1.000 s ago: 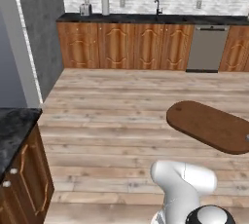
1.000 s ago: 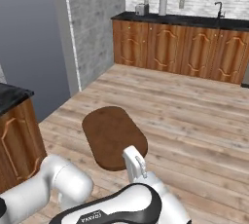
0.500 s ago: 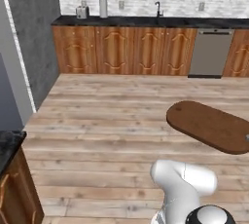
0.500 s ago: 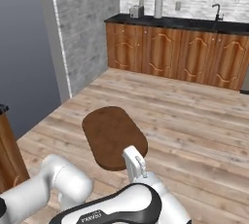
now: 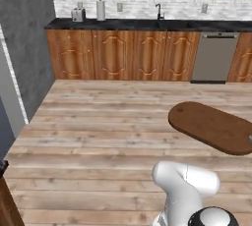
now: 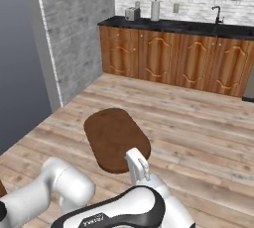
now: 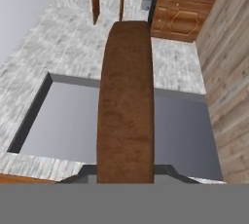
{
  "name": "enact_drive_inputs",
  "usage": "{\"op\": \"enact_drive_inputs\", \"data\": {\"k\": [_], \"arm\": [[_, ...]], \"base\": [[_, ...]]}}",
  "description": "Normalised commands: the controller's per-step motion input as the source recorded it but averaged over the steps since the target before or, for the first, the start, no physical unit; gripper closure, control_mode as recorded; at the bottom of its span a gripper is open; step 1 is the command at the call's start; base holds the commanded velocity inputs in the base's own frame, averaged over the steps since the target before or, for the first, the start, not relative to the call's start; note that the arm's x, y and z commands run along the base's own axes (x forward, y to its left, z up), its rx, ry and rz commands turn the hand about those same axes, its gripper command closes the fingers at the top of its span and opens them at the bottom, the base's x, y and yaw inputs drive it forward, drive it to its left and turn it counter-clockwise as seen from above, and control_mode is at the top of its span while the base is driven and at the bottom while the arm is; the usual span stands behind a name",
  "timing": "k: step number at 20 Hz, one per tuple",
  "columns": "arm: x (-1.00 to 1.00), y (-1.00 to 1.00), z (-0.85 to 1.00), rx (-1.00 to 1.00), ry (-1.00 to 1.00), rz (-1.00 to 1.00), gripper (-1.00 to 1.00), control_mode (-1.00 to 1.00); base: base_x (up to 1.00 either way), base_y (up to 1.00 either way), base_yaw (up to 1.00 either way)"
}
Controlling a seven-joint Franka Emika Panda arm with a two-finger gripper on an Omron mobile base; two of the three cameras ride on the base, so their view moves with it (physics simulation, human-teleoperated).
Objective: Move the cutting board and knife to the sink. Then move spray from the cabinet to the counter.
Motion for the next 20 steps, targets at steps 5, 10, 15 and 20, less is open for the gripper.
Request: {"op": "enact_drive_inputs", "data": {"k": [5,10,15,20], "arm": [[0.0,0.0,0.0,0.0,0.0,0.0,1.0,1.0],[0.0,0.0,0.0,0.0,0.0,0.0,1.0,1.0],[0.0,0.0,0.0,0.0,0.0,0.0,1.0,1.0],[0.0,0.0,0.0,0.0,0.0,0.0,1.0,1.0]], "base": [[0.51,-0.31,-0.14],[0.59,-0.28,-0.08],[0.71,-0.32,0.0],[0.73,-0.36,0.0]]}}
